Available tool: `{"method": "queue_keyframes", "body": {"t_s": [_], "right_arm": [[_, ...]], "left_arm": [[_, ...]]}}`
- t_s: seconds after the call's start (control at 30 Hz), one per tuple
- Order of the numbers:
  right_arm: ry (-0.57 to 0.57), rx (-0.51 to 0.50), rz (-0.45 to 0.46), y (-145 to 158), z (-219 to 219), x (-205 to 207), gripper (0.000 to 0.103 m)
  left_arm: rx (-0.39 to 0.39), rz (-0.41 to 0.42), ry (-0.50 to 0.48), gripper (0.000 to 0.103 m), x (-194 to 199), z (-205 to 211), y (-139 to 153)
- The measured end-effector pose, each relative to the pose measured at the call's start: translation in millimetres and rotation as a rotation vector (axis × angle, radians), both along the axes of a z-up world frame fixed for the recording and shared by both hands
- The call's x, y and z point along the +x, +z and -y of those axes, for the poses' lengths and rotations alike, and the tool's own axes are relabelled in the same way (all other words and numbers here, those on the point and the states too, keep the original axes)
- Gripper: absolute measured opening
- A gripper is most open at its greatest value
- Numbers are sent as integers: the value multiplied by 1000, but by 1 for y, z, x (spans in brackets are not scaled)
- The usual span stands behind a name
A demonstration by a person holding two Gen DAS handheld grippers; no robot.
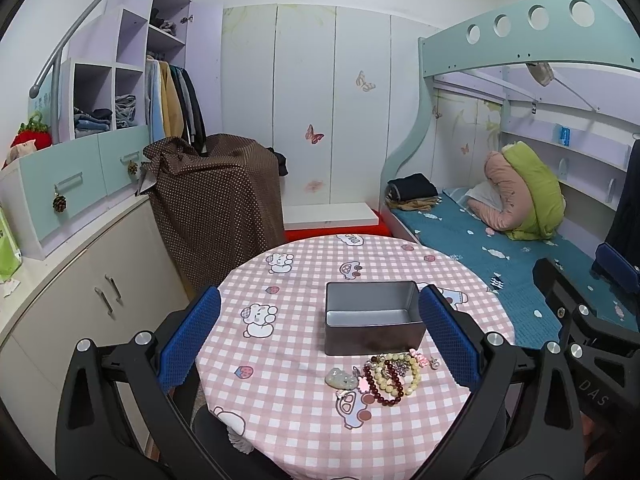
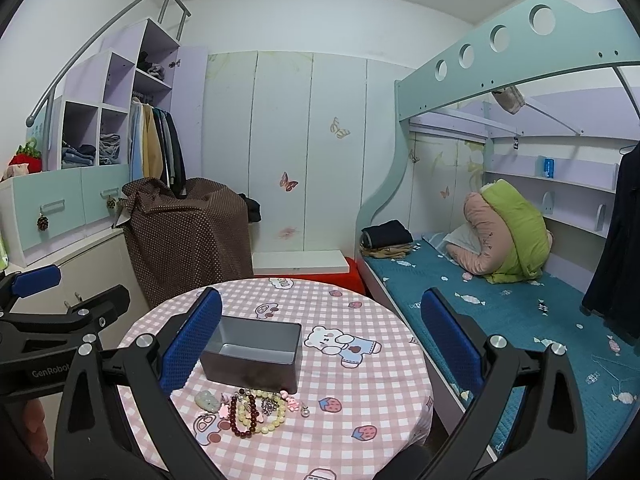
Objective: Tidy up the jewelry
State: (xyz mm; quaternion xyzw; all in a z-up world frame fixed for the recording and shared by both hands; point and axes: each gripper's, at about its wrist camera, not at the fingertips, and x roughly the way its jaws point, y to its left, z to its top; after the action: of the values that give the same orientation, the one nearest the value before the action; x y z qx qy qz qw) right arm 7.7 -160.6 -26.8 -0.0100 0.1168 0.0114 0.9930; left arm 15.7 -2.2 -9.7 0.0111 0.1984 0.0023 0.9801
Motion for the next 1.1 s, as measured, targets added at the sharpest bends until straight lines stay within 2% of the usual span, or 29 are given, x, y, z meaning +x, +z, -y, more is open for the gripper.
{"method": "queue_keyframes", "body": {"t_s": [1.1], "right_arm": [[18, 6, 5, 2, -2, 4, 96]], "left_arm": [[-5, 4, -5, 98, 1, -1, -5]]}}
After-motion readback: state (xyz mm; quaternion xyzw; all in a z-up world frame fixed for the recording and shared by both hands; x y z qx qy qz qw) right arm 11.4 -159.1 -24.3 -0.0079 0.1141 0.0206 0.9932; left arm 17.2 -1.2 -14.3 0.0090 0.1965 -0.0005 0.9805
